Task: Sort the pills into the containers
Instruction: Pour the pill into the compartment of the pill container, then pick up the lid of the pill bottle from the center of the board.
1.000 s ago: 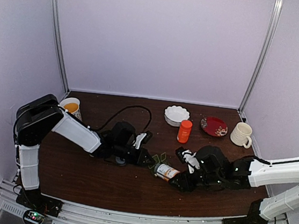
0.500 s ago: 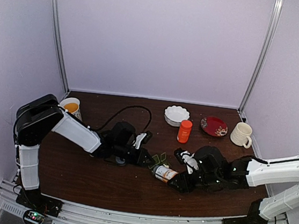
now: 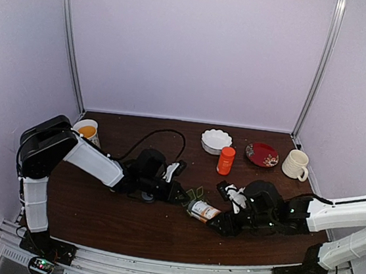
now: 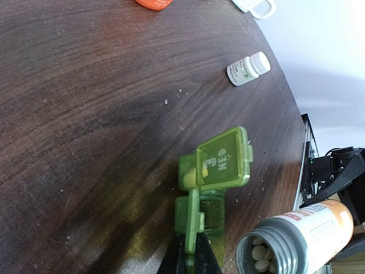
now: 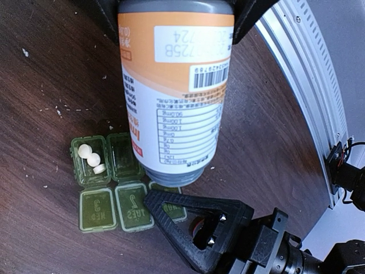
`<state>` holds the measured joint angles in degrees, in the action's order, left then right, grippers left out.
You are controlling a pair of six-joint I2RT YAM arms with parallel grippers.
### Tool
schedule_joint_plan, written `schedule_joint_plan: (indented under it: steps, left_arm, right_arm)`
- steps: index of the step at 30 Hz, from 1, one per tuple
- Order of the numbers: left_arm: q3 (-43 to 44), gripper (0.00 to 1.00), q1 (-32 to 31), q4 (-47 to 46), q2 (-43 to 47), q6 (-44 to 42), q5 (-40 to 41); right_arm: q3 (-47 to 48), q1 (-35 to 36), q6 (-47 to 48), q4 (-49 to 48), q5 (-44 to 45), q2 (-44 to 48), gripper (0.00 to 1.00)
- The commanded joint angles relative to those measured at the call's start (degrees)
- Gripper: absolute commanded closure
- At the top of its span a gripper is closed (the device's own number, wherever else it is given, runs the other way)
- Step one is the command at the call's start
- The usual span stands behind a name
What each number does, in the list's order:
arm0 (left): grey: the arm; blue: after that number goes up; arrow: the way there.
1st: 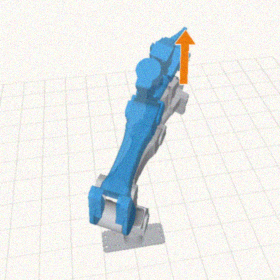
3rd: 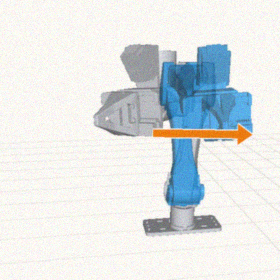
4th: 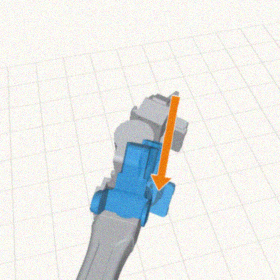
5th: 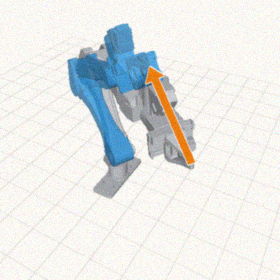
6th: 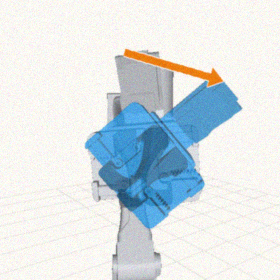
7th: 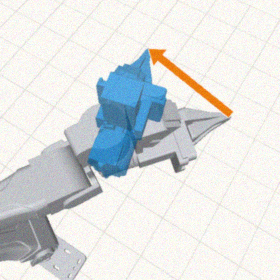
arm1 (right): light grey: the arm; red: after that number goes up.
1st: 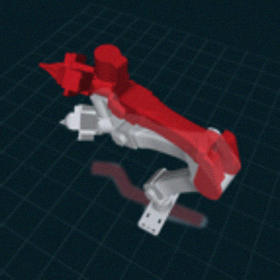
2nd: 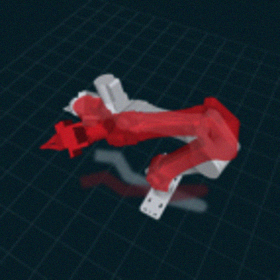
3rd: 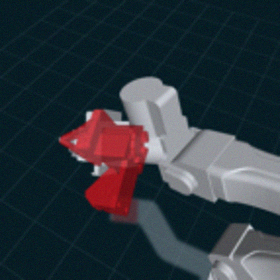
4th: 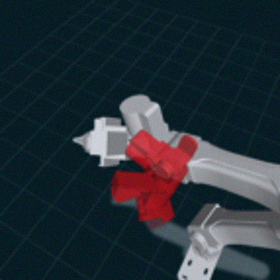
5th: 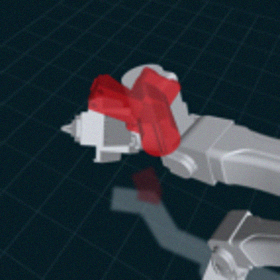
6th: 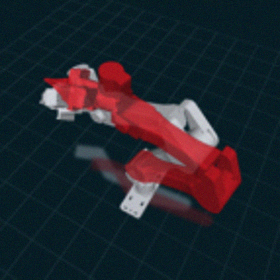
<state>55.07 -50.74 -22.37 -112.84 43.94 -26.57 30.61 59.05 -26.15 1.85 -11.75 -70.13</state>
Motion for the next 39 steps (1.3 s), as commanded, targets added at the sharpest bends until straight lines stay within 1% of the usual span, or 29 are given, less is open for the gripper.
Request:
schedule_joint_plan:
  steps: [1, 8, 12, 16, 19, 27, 31, 35, 39]
  left_arm:
    - [1.57, 0.97, -0.41, -1.16, -0.15, -1.07, 0.02]
    - [1.78, 0.78, -0.41, -0.48, 0.31, -1.17, 0.18]
    - [1.80, 0.66, -0.41, 0.06, 1.18, -1.22, 0.41]
    - [2.08, 0.62, -0.41, 1.39, 2.16, -1.81, 0.92]
    - [2.94, 0.61, -0.41, 3.70, 2.96, -2.72, 1.62]
    - [5.31, 0.58, -0.41, 11.34, 6.22, -5.34, 4.14]
    - [6.28, 0.52, -0.41, 15.96, 7.29, -6.67, 5.58]
    - [7.62, 0.47, -0.94, 21.27, 8.48, -8.39, 7.96]
    - [8.55, 0.46, -1.20, 25.28, 10.66, -9.41, 10.53]
  right_arm:
    - [-2.84, -0.25, 0.15, -6.21, 0.41, 3.20, 1.00]
    - [-6.57, -0.25, 1.71, -14.57, -1.78, 4.21, 1.00]
    - [-10.90, -0.25, 1.43, -22.46, -2.40, 5.90, 1.00]
    - [-15.12, -0.25, 1.68, -28.96, -1.67, 9.36, 1.00]
    - [-17.12, -0.25, 3.16, -31.46, -1.17, 13.15, 1.00]
    - [-18.14, -0.25, 11.86, -29.70, 2.98, 29.61, 1.00]
    - [-16.88, -0.25, 16.28, -26.59, 6.72, 37.36, 1.00]
    - [-14.81, -0.24, 19.42, -24.07, 9.19, 40.36, 1.00]
    - [-12.70, -0.25, 20.33, -23.99, 9.89, 40.01, 1.00]
